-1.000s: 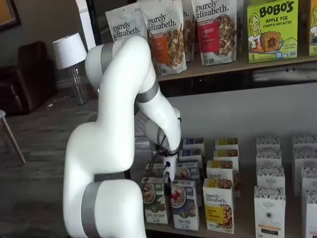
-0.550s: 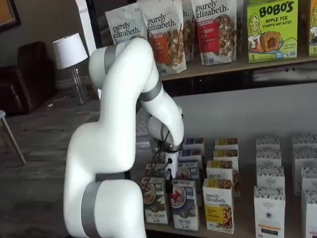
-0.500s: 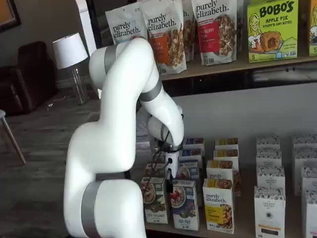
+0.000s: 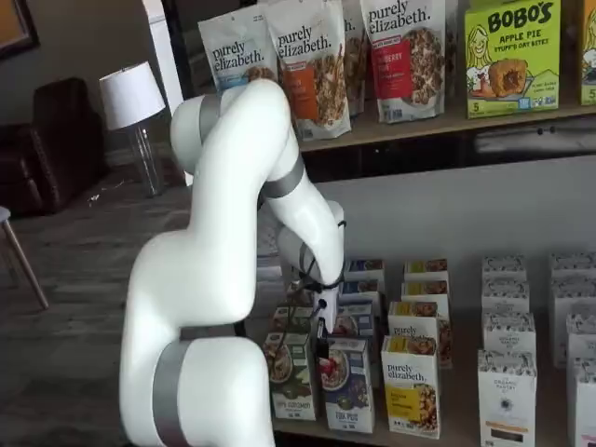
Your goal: Pick up the blue and white box that is on the bottom shelf, the second box from the left
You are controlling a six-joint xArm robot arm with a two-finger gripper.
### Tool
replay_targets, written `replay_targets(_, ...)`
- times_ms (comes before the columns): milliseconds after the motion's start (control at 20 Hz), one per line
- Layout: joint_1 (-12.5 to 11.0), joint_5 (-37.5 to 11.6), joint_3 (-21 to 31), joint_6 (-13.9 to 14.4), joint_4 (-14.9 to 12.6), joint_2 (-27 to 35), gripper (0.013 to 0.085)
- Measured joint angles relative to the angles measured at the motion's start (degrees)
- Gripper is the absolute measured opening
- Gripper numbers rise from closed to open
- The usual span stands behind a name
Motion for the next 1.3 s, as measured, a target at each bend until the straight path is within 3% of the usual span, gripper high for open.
replay_targets(650,0.64,-4.86,-5.47,-1.85,2.08,6.87,0.0850)
replay_targets(1050,-0.09,-4.62,-8.51,-0.98,0.45,9.42,0.0850)
replay_targets(1300,-0.66,-4.36,-10.08,0.89,-2.19,10.83,0.0850)
